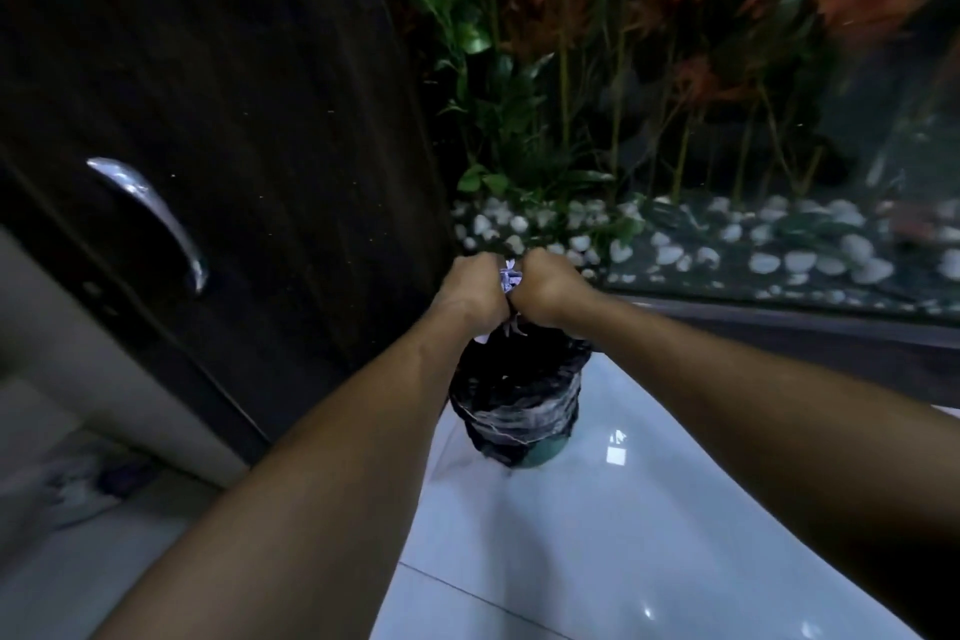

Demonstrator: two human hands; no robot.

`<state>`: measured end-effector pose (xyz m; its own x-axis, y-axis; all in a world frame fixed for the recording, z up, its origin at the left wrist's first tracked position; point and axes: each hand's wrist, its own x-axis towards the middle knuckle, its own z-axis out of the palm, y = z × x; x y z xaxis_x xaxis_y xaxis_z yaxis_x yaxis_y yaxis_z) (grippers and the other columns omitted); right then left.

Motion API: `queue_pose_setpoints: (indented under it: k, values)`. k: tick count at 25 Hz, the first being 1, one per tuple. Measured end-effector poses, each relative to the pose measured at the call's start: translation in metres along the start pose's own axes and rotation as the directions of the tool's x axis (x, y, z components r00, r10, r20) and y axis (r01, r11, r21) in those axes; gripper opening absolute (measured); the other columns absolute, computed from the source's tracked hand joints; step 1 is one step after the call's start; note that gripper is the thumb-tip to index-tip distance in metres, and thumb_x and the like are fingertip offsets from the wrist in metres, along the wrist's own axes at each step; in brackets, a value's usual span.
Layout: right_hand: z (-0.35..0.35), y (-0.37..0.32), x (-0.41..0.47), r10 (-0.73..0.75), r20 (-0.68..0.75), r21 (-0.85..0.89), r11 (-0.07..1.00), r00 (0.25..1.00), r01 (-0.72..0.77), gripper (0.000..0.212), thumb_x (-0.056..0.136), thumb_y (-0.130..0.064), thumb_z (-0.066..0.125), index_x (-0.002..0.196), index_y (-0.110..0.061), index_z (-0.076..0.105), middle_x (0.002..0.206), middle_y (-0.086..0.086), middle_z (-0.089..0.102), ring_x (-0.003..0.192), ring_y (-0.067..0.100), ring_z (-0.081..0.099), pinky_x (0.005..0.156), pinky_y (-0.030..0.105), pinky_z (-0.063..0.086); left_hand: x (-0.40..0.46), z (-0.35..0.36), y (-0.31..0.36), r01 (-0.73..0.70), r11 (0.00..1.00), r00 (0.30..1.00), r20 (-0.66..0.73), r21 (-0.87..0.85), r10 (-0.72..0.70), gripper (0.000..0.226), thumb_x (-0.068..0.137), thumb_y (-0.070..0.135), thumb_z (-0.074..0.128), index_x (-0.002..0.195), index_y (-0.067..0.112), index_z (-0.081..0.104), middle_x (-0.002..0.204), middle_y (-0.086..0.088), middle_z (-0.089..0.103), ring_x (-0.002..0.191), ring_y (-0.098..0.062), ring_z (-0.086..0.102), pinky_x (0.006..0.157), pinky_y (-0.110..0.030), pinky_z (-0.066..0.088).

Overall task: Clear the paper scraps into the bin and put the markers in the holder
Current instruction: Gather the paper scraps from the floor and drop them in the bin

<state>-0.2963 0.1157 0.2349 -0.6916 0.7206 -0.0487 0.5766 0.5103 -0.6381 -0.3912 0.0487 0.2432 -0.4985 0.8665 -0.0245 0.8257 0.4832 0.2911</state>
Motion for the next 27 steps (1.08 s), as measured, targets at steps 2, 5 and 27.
queue_pose_setpoints:
  k: [2,5,27]
  values:
    - [0.019,-0.001,0.013,0.009,0.017,0.023,1.000,1.000,-0.009,0.016,0.092,-0.014,0.057,0.080,-0.005,0.058,0.084,0.014,0.060,0.066,0.026,0.055,0.049,0.029,0.037,0.003,0.008,-0.017,0.043,0.999,0.999,0.016,-0.020,-0.042,0.021,0.071,-0.005,0.051,0.075,0.010,0.065,0.060,-0.009,0.064,0.073,-0.026,0.071,0.061,-0.033,0.060]
    - [0.036,0.006,0.023,0.025,0.049,0.013,1.000,0.998,-0.026,0.021,0.092,-0.018,0.060,0.101,-0.001,0.069,0.102,0.017,0.068,0.092,0.031,0.066,0.067,0.031,0.049,0.011,0.028,-0.037,0.063,0.997,0.997,0.040,-0.053,-0.061,0.032,0.069,-0.006,0.061,0.093,0.013,0.069,0.087,-0.008,0.073,0.083,-0.023,0.071,0.065,-0.032,0.060]
    - [-0.063,0.189,-0.111,0.311,-0.118,0.072,0.950,0.943,-0.305,0.024,0.081,-0.028,0.074,0.093,-0.009,0.067,0.093,0.010,0.069,0.087,0.028,0.069,0.071,0.046,0.062,-0.029,0.110,0.133,-0.312,0.921,0.934,0.104,-0.232,0.343,0.054,0.085,0.031,0.073,0.134,0.016,0.053,0.132,-0.009,0.049,0.123,-0.026,0.050,0.095,-0.032,0.043]
